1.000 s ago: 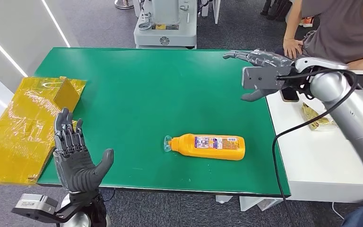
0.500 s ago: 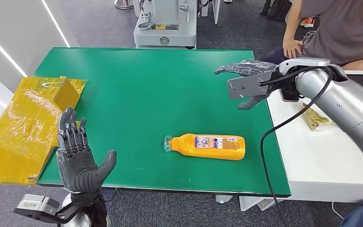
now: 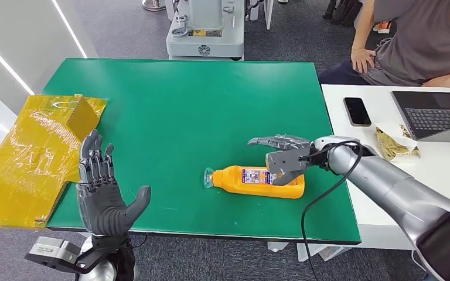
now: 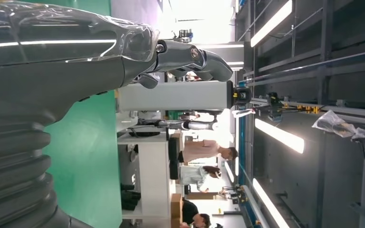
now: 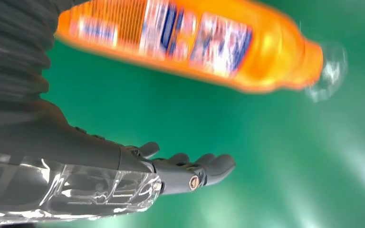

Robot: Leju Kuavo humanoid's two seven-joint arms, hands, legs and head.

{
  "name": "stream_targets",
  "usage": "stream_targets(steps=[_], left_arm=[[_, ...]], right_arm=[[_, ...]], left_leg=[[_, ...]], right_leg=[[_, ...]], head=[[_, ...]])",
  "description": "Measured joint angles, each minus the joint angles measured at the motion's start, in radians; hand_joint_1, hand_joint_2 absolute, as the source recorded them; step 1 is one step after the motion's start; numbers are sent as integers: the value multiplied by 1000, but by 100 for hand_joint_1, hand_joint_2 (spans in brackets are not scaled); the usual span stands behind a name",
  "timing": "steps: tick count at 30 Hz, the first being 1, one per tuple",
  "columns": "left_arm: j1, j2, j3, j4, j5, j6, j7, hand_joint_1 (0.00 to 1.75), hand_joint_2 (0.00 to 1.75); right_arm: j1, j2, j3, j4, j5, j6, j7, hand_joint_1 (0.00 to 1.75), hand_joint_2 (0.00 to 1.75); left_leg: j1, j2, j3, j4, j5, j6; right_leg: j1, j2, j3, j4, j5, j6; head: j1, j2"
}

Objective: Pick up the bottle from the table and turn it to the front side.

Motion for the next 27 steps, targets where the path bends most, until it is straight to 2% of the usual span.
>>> stream_targets(steps=[7,13,19,27], left_arm=[[-5,0,0,10,3,-21,0,0,175],[-13,0,0,21,7,-22,0,0,175],[-14,0,0,23,12,-17,0,0,175],[-14,1,0,23,13,5,0,0,175]], right_arm=[[91,5,-28,29,22,-32,0,0,175],[145,-17,-61,16,39,-38,27,0,175],[168,-38,-88,-3,76,-44,55,0,175],[173,-41,-108,-3,163,-86,87,0,175]], left_leg=[[0,0,0,0,0,0],[0,0,0,0,0,0],[0,1,0,0,0,0],[0,1,0,0,0,0]], right_leg=[[0,0,0,-1,0,0],[0,0,0,-1,0,0],[0,1,0,-1,0,0],[0,1,0,0,0,0]], head=[[0,0],[0,0],[0,0],[0,0]])
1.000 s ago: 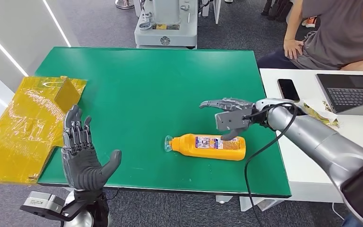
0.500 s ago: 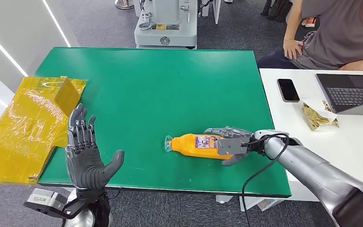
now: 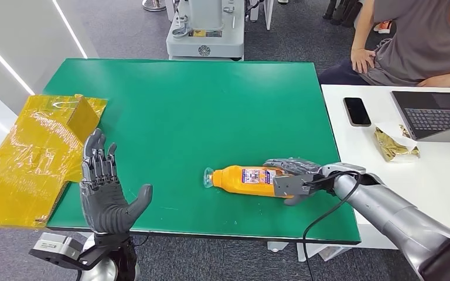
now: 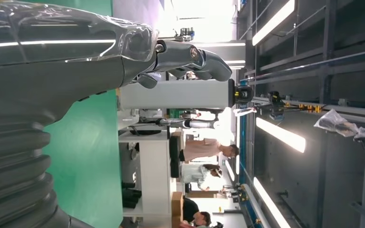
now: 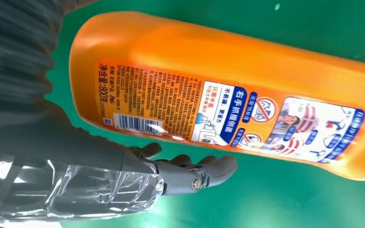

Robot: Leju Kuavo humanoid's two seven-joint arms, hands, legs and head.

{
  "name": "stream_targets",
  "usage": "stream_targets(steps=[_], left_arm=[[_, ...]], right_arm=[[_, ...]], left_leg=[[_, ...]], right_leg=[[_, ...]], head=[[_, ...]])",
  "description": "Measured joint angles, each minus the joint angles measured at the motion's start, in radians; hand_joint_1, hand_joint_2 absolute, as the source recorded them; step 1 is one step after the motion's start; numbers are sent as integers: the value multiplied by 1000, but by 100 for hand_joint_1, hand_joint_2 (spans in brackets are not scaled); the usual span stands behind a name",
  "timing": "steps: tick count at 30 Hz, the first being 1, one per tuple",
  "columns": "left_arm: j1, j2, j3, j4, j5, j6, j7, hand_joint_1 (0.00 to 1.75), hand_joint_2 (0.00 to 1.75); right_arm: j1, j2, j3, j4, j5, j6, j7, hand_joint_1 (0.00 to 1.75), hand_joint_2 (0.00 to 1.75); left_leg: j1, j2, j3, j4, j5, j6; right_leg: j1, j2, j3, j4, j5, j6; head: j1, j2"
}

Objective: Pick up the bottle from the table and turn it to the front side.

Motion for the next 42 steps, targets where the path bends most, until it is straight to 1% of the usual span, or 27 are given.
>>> stream_targets(steps=[2,3,4,6,7,8,14,23,24,25,26,28,29,30,37,42], left_arm=[[0,0,0,0,1,6,0,0,175],[0,0,0,1,2,9,0,0,175],[0,-1,0,1,3,11,0,0,175],[0,-1,0,1,6,15,0,0,175],[0,-1,0,2,8,16,0,0,175],[0,-1,0,2,10,17,0,0,175],[-1,-1,0,2,23,18,0,0,175],[-2,0,0,10,31,19,0,0,175],[-2,0,0,10,33,21,0,0,175],[-2,0,0,10,34,22,0,0,175],[-2,0,0,10,35,24,0,0,175],[-2,0,0,10,37,27,0,0,175],[-2,0,0,10,39,28,0,0,175],[-3,0,0,10,39,28,0,0,175],[-3,0,0,12,41,29,0,0,175],[-5,0,0,14,46,28,0,0,175]], right_arm=[[3,1,-6,2,17,-21,3,0,175],[5,2,-9,4,24,-32,3,6,175],[8,3,-14,5,30,-41,4,38,175],[16,5,-21,8,40,-56,3,120,175],[20,6,-26,9,45,-62,2,157,175],[24,7,-31,10,50,-67,0,167,175],[39,10,-58,11,56,-69,-12,172,175],[46,14,-79,18,55,-58,-27,171,175],[46,14,-81,19,55,-56,-28,169,175],[46,15,-83,21,56,-55,-30,162,175],[47,15,-85,22,57,-55,-33,135,175],[48,17,-89,26,61,-56,-37,51,175],[48,19,-91,27,62,-57,-38,16,175],[48,20,-92,29,64,-57,-38,0,175],[53,26,-96,40,74,-58,-31,0,175],[55,27,-97,47,80,-22,-12,0,175]], left_leg=[[0,0,0,0,0,0],[0,0,0,0,0,0],[0,0,0,0,0,0],[0,0,0,0,0,0],[0,0,0,0,0,0],[0,0,0,0,0,0],[0,0,0,0,0,0],[0,0,0,0,0,0],[0,0,0,0,0,0],[0,0,0,0,0,0],[0,0,0,0,0,0],[0,0,0,0,0,0],[0,0,0,0,0,0],[0,0,0,0,0,0],[0,0,0,0,0,0],[0,0,0,0,0,0]], right_leg=[[0,0,0,0,0,0],[0,0,0,0,0,0],[0,0,0,0,0,0],[0,0,0,0,0,0],[0,0,0,0,0,0],[0,0,0,0,0,0],[0,0,0,0,0,0],[0,0,0,0,0,0],[0,0,0,0,0,0],[0,0,0,0,0,0],[0,0,0,0,0,0],[0,0,0,0,0,0],[0,0,0,0,0,0],[0,0,0,0,0,0],[0,0,0,0,0,0],[0,0,0,0,0,0]], head=[[0,0],[0,0],[0,0],[0,0],[0,0],[0,0],[0,0],[0,0],[0,0],[0,0],[0,0],[0,0],[0,0],[0,0],[0,0],[0,0]])
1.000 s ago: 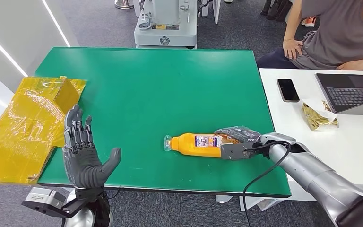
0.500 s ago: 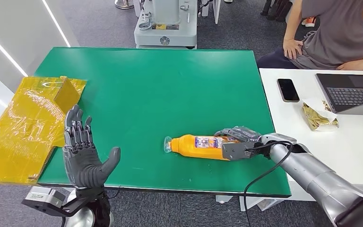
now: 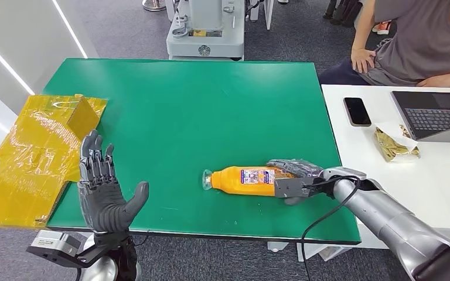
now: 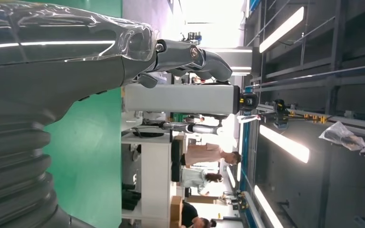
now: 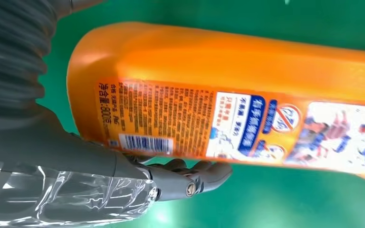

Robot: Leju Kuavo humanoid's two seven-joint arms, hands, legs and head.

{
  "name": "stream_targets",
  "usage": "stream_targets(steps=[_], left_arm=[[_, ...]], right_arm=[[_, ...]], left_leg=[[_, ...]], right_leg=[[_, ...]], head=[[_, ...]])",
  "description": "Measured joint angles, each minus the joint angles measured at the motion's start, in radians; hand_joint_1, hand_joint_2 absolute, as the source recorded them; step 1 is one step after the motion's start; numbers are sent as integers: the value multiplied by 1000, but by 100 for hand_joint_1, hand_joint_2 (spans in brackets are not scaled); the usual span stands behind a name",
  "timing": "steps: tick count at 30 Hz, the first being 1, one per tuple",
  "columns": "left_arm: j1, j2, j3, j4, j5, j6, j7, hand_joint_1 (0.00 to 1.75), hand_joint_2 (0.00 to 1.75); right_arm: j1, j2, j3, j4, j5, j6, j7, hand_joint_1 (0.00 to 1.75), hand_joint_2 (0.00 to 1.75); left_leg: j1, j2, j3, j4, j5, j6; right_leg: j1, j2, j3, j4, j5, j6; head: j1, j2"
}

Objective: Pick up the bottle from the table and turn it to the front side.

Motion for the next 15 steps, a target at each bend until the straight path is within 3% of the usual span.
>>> stream_targets(steps=[6,8,10,12,15], left_arm=[[-11,0,0,4,7,-4,0,0,175],[-12,0,0,4,7,-5,0,0,175],[-14,0,0,4,8,-5,0,0,175],[-16,0,1,5,10,-5,0,0,175],[-17,0,2,5,13,-5,0,0,175]], right_arm=[[8,0,0,7,13,7,8,4,175],[12,0,0,8,13,5,8,33,175],[15,0,0,9,13,3,9,100,175],[17,0,0,8,15,0,10,154,175],[19,-2,-2,2,17,-10,14,171,175]], left_leg=[[0,0,0,0,0,0],[0,0,0,0,0,0],[0,0,0,0,0,0],[0,0,0,0,0,0],[0,1,1,0,0,0]], right_leg=[[0,0,0,0,0,0],[0,0,0,0,0,0],[0,0,0,0,0,0],[0,0,0,0,0,0],[0,1,0,0,0,0]], head=[[0,0],[0,0],[0,0],[0,0],[0,0]])
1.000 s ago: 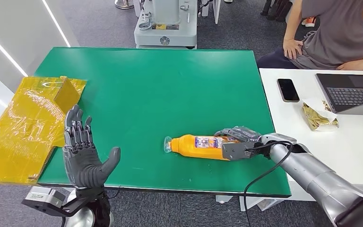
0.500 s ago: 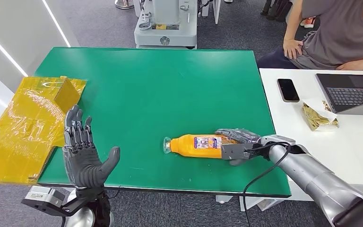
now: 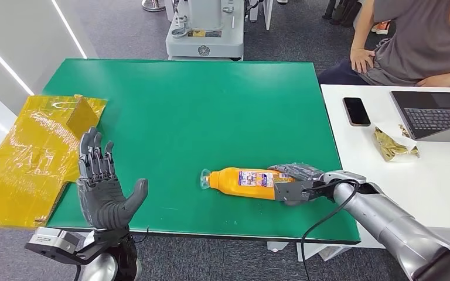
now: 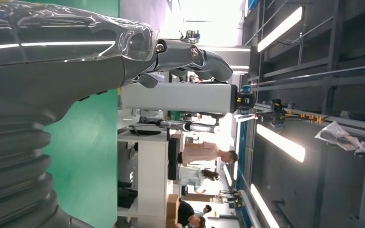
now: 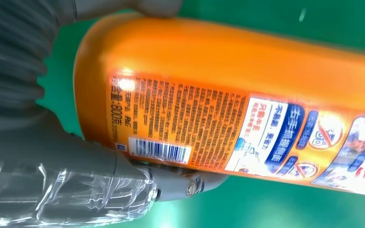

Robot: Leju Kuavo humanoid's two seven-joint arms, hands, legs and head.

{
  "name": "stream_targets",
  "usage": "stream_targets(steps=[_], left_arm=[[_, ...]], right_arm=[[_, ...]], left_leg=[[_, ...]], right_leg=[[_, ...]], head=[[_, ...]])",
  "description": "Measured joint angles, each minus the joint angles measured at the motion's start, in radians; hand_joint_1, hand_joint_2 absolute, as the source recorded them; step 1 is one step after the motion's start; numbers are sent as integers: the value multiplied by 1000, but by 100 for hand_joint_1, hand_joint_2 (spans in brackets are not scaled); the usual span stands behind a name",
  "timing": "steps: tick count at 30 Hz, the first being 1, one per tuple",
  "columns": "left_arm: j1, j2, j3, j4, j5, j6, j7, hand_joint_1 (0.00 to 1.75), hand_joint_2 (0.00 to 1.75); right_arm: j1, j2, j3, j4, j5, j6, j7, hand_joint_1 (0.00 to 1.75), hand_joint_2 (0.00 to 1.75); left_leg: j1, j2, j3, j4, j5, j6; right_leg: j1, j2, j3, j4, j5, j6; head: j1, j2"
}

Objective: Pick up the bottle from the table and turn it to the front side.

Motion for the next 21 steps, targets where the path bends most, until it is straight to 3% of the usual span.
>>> stream_targets(steps=[17,21], left_arm=[[-6,0,3,0,3,1,0,0,175],[-6,0,3,0,3,9,0,0,175]], right_arm=[[29,-11,-21,-36,0,-24,6,175,175],[38,-10,-25,-36,5,-72,-16,175,175]], left_leg=[[0,0,0,0,0,0],[0,0,-1,0,0,0]], right_leg=[[0,0,0,0,0,0],[0,0,0,0,0,0]], head=[[0,0],[0,0]])
